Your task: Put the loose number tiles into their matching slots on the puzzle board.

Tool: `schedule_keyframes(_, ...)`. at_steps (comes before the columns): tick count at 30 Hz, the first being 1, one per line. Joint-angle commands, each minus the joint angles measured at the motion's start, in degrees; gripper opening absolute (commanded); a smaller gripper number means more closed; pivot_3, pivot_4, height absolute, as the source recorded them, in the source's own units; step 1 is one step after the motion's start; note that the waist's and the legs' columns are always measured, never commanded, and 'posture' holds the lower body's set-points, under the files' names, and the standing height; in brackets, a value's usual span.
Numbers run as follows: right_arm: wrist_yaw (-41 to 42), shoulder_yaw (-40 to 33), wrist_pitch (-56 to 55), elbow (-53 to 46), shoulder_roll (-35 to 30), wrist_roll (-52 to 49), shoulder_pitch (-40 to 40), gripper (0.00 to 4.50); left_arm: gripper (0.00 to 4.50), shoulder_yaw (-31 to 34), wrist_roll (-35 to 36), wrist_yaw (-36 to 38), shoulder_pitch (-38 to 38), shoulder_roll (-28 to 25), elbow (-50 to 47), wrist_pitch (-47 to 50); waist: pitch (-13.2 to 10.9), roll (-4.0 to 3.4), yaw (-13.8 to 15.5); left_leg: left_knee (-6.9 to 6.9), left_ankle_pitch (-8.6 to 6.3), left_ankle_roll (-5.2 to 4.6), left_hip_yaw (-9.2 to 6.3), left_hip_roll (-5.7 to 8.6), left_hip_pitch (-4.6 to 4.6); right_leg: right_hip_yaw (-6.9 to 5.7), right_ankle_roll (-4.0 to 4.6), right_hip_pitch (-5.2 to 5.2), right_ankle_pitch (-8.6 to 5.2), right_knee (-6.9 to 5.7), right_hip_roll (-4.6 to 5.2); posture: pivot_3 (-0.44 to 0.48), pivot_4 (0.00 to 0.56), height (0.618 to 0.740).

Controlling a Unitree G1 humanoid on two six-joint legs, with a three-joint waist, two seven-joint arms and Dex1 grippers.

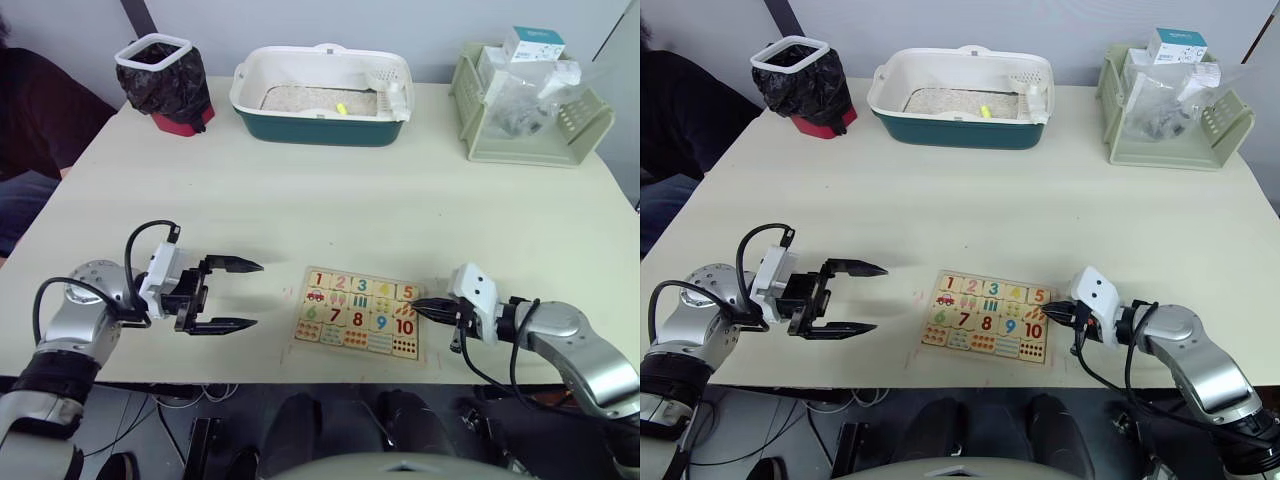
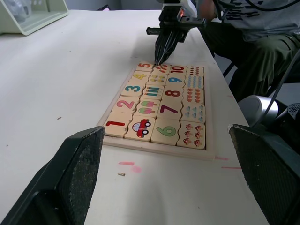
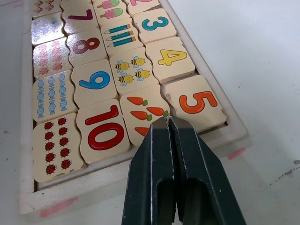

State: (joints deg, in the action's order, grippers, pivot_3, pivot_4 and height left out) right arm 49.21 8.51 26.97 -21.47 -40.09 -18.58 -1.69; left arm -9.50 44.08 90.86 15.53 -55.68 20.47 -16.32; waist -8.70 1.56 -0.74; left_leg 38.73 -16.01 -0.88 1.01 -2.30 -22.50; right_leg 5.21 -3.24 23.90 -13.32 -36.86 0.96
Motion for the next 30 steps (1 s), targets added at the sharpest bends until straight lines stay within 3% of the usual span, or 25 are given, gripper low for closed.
schedule_keyframes(1, 0.6, -4.0, -3.4, -2.3, 1.2, -2.7, 1.7, 0.03, 4.5, 1.8, 0.6, 1.6, -0.2, 0.2, 0.2, -0.2, 0.0, 0.0, 0.0, 0.0, 0.0, 0.0, 0.0, 0.0, 0.0, 0.0, 0.0, 0.0, 0.0, 0.0, 0.0, 0.0, 0.15, 0.74)
schedule_keyframes(7, 0.4, -9.8, -7.7, -3.9, 1.7, -4.4, 6.9, 0.03, 4.5, 6.9, -1.6, 0.6, -1.8, 2.7, 1.0, 2.6, 0.0, 0.0, 0.0, 0.0, 0.0, 0.0, 0.0, 0.0, -0.01, 0.0, -0.04, 0.0, 0.02, 0.0, 0.0, 0.0, 0.15, 0.74)
schedule_keyframes(15, -1.9, -20.8, -15.4, -2.1, 4.8, -5.2, 16.1, 0.03, 4.5, 14.8, -7.1, -10.9, -5.4, 5.9, 0.1, 9.0, 0.0, 0.0, 0.1, 0.0, 0.0, 0.0, -0.02, 0.0, 0.13, 0.0, -0.21, -0.15, 0.11, 0.0, 0.0, 0.0, 0.15, 0.74)
schedule_keyframes(18, -0.3, -24.4, -17.4, -0.5, 5.3, -7.5, 18.7, 1.35, 4.5, 16.8, -9.0, -14.3, -8.2, 6.9, -2.1, 10.5, 0.0, -0.01, 0.0, 0.0, 0.0, 0.0, 0.0, 0.0, 0.2, 0.01, -0.21, -0.21, 0.11, 0.0, 0.01, 0.0, 0.15, 0.74)
schedule_keyframes(24, 3.6, -30.5, -21.8, 4.3, 7.1, -11.8, 23.0, 4.45, 4.5, 21.4, -11.5, -24.1, -14.0, 9.7, -7.0, 13.8, 0.0, -0.01, 0.0, -0.01, 0.0, 0.0, 0.07, -0.04, 0.51, 0.06, -0.02, -0.45, -0.01, -0.02, 0.01, 0.0, 0.15, 0.74)
schedule_keyframes(30, 6.4, -34.0, -25.9, 8.4, 8.8, -13.9, 26.0, 4.45, 4.5, 23.9, -14.6, -31.2, -18.7, 12.2, -11.1, 15.0, 0.0, -0.02, 0.0, -0.02, 0.0, 0.0, 0.15, -0.04, 0.6, 0.13, -0.03, -0.49, -0.02, -0.04, 0.02, 0.0, 0.15, 0.74)
